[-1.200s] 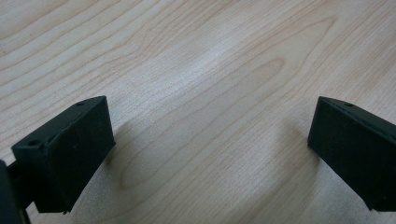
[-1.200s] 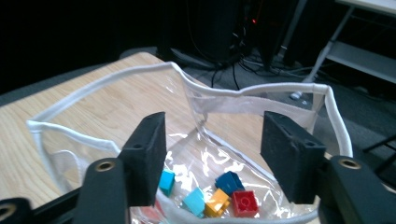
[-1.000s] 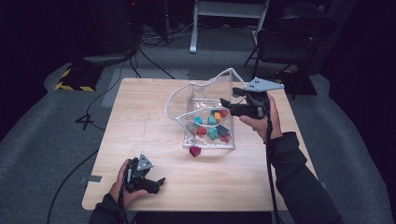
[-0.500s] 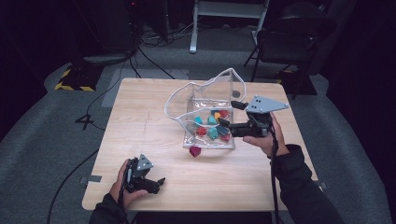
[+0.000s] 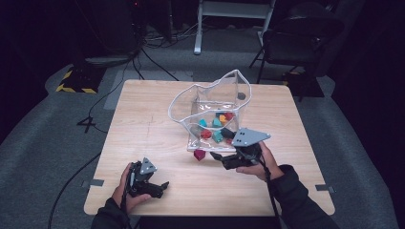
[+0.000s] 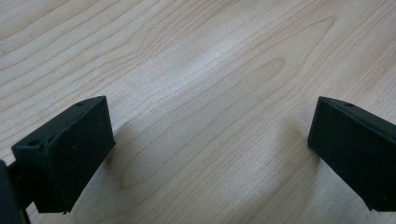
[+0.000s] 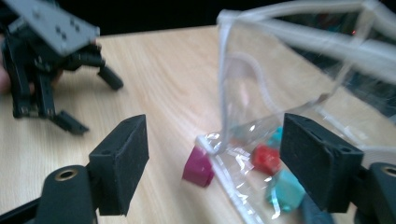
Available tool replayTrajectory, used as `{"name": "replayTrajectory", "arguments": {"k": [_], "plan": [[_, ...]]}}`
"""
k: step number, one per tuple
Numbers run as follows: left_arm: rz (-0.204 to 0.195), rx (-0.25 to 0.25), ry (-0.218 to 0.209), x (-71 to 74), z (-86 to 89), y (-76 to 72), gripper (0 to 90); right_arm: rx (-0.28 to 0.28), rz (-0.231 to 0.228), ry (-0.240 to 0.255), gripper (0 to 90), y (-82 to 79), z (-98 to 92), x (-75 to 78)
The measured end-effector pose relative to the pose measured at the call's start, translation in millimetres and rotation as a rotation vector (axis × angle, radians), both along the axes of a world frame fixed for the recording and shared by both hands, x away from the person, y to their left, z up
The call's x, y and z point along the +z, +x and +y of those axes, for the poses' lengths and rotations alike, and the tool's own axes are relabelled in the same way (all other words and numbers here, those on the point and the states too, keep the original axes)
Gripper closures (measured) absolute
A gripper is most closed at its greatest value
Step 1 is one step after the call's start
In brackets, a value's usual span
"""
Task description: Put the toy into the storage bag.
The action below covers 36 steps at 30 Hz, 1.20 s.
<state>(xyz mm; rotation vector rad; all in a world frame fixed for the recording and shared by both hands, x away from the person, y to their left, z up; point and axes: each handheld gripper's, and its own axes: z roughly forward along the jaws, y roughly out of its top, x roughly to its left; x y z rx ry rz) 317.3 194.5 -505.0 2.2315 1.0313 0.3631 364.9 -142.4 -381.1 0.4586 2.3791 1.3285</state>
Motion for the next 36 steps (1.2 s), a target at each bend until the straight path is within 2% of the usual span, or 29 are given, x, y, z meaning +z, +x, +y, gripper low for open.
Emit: {"name": "replayTrajectory", "arguments": {"k": [8, 18, 20, 23, 26, 30, 32, 36], "plan": [[0.0, 0.0, 0.0, 0.0, 0.0, 0.0, 0.4, 0.017, 0.064, -0.072, 25.0, 2.8, 17.6, -44.1], [0.0, 0.0, 0.0, 0.0, 0.0, 0.0, 0.4, -0.018, 0.142, -0.086, 25.6, 15.4, 34.5, -83.5], [0.0, 0.0, 0.0, 0.0, 0.0, 0.0, 0.4, -0.012, 0.137, -0.109, 25.5, 15.6, 40.9, -90.8], [0.0, 0.0, 0.0, 0.0, 0.0, -0.1, 0.4, -0.03, 0.136, -0.123, 25.8, 17.4, 46.9, -97.6], [0.0, 0.0, 0.001, 0.1, 0.0, -0.1, 0.5, -0.075, 0.135, -0.141, 26.4, 21.4, 49.9, -103.2], [0.0, 0.0, 0.002, 0.2, 0.1, -0.1, 0.5, -0.099, 0.163, -0.123, 27.0, 27.7, 50.3, -107.2], [-0.001, 0.0, 0.001, 0.0, 0.0, -0.1, 0.5, -0.094, 0.179, -0.107, 29.6, 29.5, 51.6, -107.8], [-0.001, 0.0, 0.001, 0.0, 0.0, -0.1, 0.5, -0.12, 0.173, -0.119, 29.2, 32.2, 57.2, -109.5]]}}
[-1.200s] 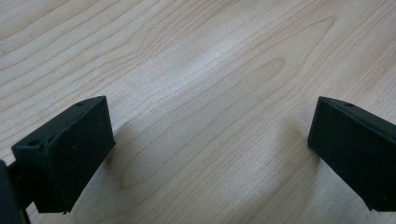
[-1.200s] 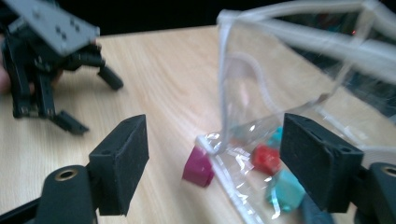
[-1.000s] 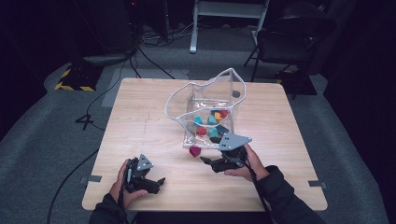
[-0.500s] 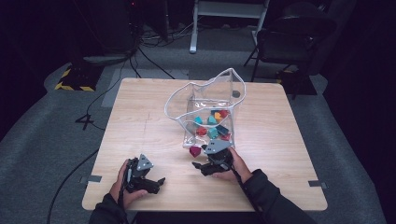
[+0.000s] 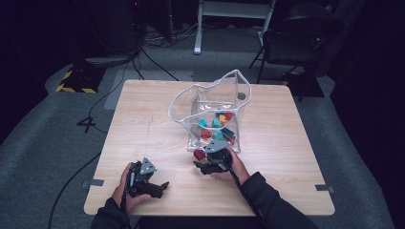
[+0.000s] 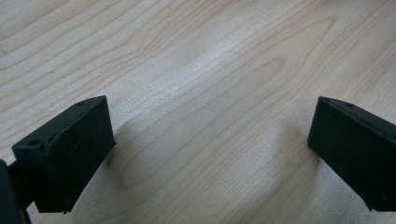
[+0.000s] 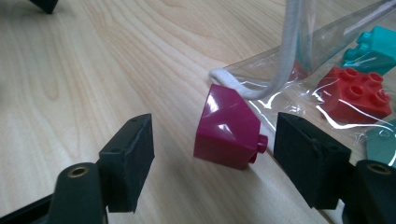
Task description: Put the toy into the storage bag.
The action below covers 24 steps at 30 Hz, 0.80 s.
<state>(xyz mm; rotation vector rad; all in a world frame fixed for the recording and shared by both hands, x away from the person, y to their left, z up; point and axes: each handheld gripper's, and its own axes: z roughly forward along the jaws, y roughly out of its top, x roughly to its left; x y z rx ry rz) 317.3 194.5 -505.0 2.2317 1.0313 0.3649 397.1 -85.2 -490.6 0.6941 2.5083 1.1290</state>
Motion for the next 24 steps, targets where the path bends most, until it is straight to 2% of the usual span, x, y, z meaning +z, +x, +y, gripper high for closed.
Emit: {"name": "replayTrajectory", "arguments": {"k": [4, 6, 8, 9, 10, 16, 20, 24], "plan": [[0.0, 0.0, 0.0, 0.0, 0.0, 0.0, 0.5, -0.015, 0.014, 0.005, 29.2, 6.3, 3.7, -1.5], [0.001, -0.001, 0.0, 0.0, 0.0, 0.0, 0.5, -0.022, 0.032, 0.011, 32.2, 9.4, 5.1, -3.5], [0.0, -0.001, 0.001, 0.0, 0.0, 0.0, 0.5, -0.047, 0.031, 0.013, 45.6, 10.5, 5.5, -5.4], [-0.001, -0.001, 0.001, 0.0, 0.0, 0.0, 0.6, -0.059, 0.031, 0.005, 49.1, 11.4, 5.6, -6.5], [-0.001, 0.0, 0.001, 0.0, 0.0, -0.1, 0.6, -0.054, 0.042, 0.003, 55.2, 11.9, 5.3, -7.4], [0.0, 0.0, -0.001, -0.1, 0.0, -0.1, 0.6, -0.052, 0.064, 0.019, 55.9, 12.9, -2.0, -6.3], [0.001, -0.001, -0.001, -0.1, 0.0, -0.1, 0.5, -0.043, 0.034, 0.036, 55.9, 7.9, -12.8, 0.0], [-0.002, 0.001, 0.002, 0.0, 0.0, -0.2, 0.5, -0.025, 0.033, 0.045, 55.9, 3.8, -26.5, 5.9]]}}
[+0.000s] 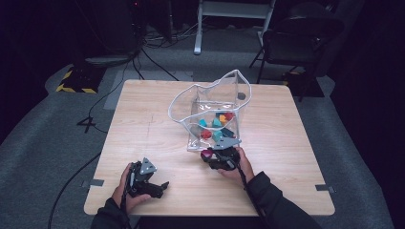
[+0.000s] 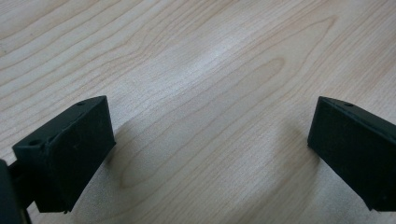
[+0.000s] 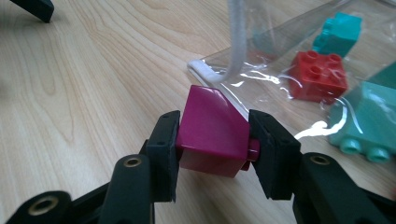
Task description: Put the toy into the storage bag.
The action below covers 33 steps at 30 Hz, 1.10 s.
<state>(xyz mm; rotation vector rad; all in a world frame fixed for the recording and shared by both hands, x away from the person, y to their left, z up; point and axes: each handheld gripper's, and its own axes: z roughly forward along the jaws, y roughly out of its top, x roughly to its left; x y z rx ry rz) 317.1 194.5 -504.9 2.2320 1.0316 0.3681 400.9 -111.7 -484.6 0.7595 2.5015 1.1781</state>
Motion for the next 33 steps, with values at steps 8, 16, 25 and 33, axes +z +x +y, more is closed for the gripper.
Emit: {"name": "replayTrajectory", "arguments": {"k": [8, 16, 25, 33], "plan": [[0.0, 0.0, 0.0, 0.0, 0.0, 0.0, 0.6, 0.017, -0.03, 0.005, 55.9, -12.0, -22.3, 13.7], [0.0, 0.0, 0.0, 0.0, 0.1, 0.0, 0.5, 0.018, -0.068, 0.024, 55.9, -23.8, -42.0, 33.0], [0.002, -0.002, -0.002, -0.1, 0.1, 0.2, 0.4, -0.038, -0.096, 0.055, 56.0, -20.7, -67.5, 47.3], [0.002, -0.002, -0.002, -0.1, 0.1, 0.2, 0.5, -0.082, -0.108, 0.065, 56.0, -20.3, -89.4, 53.2]]}}
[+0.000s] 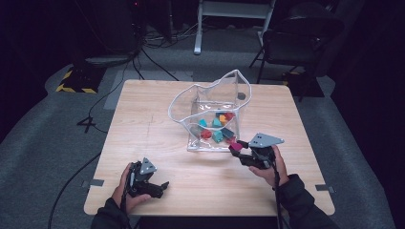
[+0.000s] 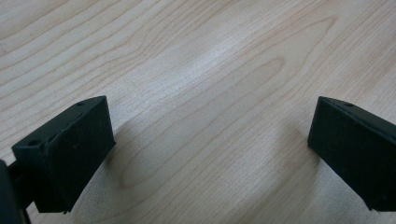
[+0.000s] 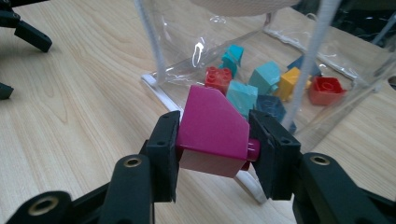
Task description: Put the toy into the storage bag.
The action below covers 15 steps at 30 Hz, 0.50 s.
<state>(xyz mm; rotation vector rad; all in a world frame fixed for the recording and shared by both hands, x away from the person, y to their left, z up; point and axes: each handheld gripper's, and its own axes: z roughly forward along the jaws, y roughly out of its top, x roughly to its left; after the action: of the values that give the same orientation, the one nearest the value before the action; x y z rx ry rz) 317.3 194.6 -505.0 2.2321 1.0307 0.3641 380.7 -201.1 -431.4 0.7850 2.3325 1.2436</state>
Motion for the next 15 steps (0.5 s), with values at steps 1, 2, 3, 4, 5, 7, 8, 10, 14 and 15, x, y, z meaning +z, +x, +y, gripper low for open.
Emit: {"name": "replayTrajectory", "arguments": {"k": [1, 2, 3, 4, 5, 7, 8, 10, 14, 15], "plan": [[-0.001, 0.0, -0.001, -0.1, 0.0, 0.0, 0.5, -0.003, -0.002, 0.004, 56.0, -0.3, -2.4, 0.9], [0.0, 0.0, 0.0, 0.0, 0.0, 0.0, 0.5, -0.006, -0.003, 0.006, 56.0, -0.7, -4.3, 1.8], [0.0, 0.0, 0.0, 0.0, 0.0, 0.0, 0.5, -0.009, -0.003, 0.01, 56.0, -0.8, -6.4, 2.7], [0.0, 0.0, 0.0, 0.0, 0.0, 0.0, 0.5, -0.01, -0.003, 0.012, 55.9, -0.8, -8.3, 3.8], [-0.001, 0.0, -0.001, -0.1, 0.0, 0.0, 0.5, -0.01, -0.004, 0.014, 56.0, -0.8, -10.1, 5.1], [-0.001, 0.0, -0.001, -0.1, 0.0, 0.0, 0.5, -0.015, -0.01, 0.024, 56.0, -1.1, -13.6, 8.2], [-0.001, 0.0, -0.001, -0.1, 0.0, 0.1, 0.4, -0.014, -0.012, 0.026, 56.0, -1.2, -15.2, 10.0], [-0.002, 0.0, 0.0, 0.0, 0.1, 0.1, 0.4, -0.016, -0.02, 0.031, 56.0, -1.5, -17.3, 13.7], [0.001, 0.0, -0.001, -0.1, 0.0, 0.0, 0.4, -0.018, -0.051, 0.056, 56.0, -2.6, -18.2, 29.3], [-0.003, 0.0, 0.002, 0.1, 0.1, 0.1, 0.4, -0.016, -0.059, 0.062, 56.0, -3.2, -18.5, 33.1]]}}
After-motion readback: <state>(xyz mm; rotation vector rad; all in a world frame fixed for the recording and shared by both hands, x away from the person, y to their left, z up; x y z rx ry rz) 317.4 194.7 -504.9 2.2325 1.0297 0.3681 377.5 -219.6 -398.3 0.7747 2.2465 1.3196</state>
